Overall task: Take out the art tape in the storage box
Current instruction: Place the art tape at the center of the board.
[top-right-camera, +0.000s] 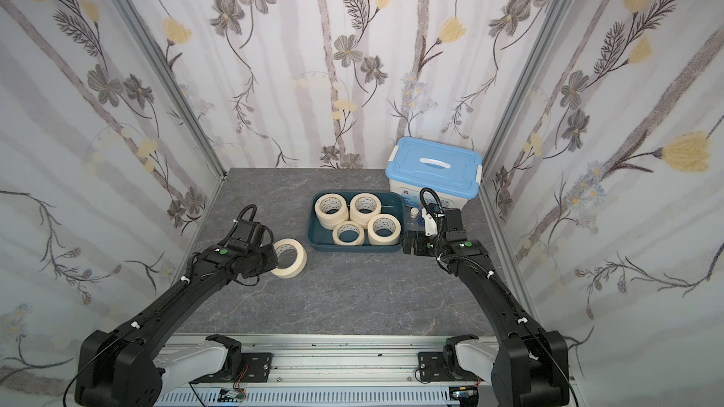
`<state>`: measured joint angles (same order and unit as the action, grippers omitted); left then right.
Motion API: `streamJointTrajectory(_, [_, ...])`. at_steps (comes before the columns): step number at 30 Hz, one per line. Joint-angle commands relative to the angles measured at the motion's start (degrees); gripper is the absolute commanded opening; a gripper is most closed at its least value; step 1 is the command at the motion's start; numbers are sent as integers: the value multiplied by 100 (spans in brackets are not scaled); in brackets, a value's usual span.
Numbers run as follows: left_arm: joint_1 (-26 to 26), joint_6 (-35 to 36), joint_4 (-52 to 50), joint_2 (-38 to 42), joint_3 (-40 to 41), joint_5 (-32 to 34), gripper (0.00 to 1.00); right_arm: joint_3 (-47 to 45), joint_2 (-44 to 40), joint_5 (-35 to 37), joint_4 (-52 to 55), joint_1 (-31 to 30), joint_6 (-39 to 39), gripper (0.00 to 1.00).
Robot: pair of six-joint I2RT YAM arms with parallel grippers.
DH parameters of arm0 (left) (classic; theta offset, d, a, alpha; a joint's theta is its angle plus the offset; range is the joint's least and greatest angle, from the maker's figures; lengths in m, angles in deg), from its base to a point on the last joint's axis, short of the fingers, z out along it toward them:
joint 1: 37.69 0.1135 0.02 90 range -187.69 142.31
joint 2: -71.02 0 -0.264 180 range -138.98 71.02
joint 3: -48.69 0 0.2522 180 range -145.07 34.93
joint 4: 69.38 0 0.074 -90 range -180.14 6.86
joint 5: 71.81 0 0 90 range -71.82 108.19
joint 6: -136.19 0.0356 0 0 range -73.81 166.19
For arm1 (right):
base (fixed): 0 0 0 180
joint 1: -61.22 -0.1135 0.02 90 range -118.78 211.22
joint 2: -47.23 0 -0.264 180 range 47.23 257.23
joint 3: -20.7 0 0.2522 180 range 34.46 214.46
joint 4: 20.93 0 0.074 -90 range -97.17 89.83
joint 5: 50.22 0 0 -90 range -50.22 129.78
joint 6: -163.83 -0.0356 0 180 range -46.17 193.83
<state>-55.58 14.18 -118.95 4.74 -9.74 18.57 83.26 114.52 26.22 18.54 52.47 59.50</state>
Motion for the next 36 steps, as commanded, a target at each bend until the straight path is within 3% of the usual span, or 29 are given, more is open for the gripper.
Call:
streamJointTrajectory(1, [19, -210, 173, -64, 118, 189, 16, 59, 23, -42, -23, -24, 18, 100])
streamJointTrajectory(26, [71, -91, 1149, -1587, 187, 330, 18, -1, -119, -16, 30, -54, -8, 100])
streamJointTrajectory(36, [74, -61, 1116, -1604, 184, 382, 42, 54, -154, -1, 74, -54, 6, 100])
